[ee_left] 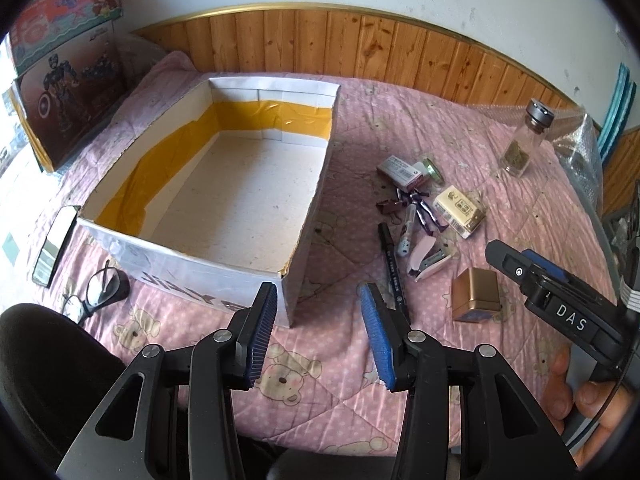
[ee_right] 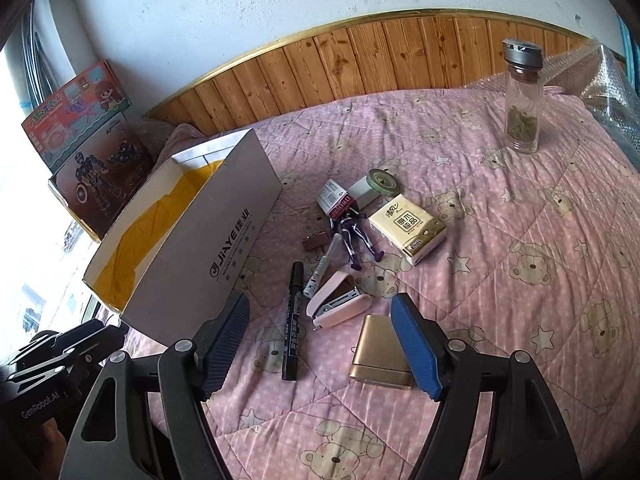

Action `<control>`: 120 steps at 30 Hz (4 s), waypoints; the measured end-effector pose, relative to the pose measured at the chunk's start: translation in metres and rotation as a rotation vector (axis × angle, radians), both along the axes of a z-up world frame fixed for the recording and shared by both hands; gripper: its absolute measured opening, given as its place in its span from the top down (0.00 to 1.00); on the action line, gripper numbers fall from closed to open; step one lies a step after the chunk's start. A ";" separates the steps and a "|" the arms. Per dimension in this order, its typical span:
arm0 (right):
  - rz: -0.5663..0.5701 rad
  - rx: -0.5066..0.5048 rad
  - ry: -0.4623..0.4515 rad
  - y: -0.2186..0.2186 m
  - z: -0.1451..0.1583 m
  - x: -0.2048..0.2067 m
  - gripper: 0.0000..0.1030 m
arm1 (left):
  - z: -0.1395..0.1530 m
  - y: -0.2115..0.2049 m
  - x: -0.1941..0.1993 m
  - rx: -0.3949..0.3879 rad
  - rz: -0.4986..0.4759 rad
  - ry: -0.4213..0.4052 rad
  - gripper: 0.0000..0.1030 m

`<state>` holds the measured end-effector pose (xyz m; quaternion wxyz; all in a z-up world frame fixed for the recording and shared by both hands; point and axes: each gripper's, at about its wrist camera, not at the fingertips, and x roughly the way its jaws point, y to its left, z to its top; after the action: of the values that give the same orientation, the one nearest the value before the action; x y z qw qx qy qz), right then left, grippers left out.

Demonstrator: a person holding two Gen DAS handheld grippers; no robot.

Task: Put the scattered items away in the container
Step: 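Grasp the black marker with the left tool while the right tool grasps the gold cube box, then carry the marker and gold box together over the white box interior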

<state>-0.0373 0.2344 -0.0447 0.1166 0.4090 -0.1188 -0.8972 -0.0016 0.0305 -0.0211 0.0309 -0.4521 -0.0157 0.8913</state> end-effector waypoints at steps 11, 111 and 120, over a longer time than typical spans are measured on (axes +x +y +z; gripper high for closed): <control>-0.051 -0.013 -0.077 0.032 -0.020 0.002 0.28 | -0.026 0.033 -0.009 -0.006 -0.058 -0.073 0.55; 0.305 0.133 0.086 -0.186 0.078 -0.090 0.51 | -0.002 -0.100 -0.208 0.303 -0.007 -0.031 0.87; 0.349 0.196 0.064 -0.203 0.067 -0.125 0.51 | -0.009 -0.109 -0.226 0.319 0.004 -0.066 0.87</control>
<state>-0.1625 0.0316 0.0224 0.2337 0.4040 0.0457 -0.8832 -0.2278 -0.0788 -0.0299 0.0998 -0.4703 -0.1588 0.8623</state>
